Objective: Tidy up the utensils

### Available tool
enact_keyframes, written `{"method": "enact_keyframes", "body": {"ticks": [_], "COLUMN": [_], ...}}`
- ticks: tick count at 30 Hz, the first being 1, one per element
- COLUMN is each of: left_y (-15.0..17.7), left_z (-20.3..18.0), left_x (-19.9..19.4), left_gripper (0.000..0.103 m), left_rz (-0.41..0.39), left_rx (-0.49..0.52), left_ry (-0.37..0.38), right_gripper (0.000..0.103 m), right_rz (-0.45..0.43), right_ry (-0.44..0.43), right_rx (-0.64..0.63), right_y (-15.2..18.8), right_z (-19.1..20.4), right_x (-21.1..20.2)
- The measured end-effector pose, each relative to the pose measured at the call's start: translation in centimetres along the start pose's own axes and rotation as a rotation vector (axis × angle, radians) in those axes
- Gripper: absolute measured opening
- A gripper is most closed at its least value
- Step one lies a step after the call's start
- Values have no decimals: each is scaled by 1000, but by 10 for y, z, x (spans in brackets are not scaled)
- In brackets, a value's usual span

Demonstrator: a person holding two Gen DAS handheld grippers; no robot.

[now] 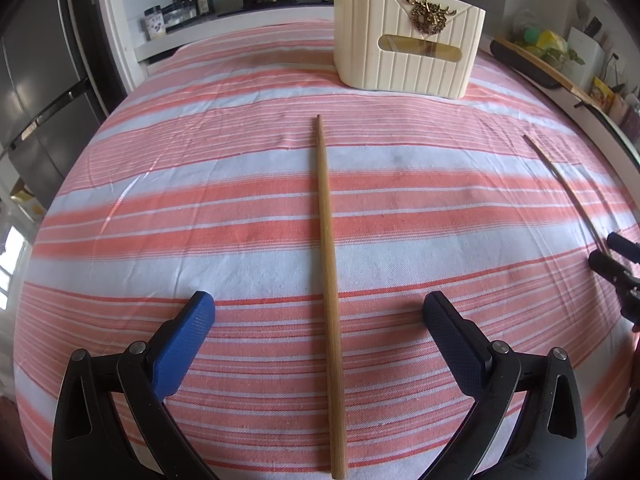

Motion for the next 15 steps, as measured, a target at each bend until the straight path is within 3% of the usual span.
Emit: {"method": "enact_keyframes", "body": {"ticks": [10,13,15], "left_y": [0,-2,-11], "left_z": [0,0,8], "left_x": [0,-2,-11], "left_gripper": [102,101,101], "left_rz": [5,67,85], "left_rx": [3,48,43], "left_ry": [6,75,152], "right_gripper": [74,74,74], "right_rz": [0,31,120], "right_ry": [-2,-9,-47], "right_rx": [-1,-9,-40], "right_y": [0,0,-2], "right_z": [1,0,-1], "right_x": [0,-1,-1]}}
Point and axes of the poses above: each gripper's, at about its wrist camera, not at the fingertips, and x roughly the way its jaws point, z to its left, y to its underside, the point moved 7 cm from there along x, roughly the way its jaws point, and after that the axes turned 3 degrees about x, right-handed, at the moved point
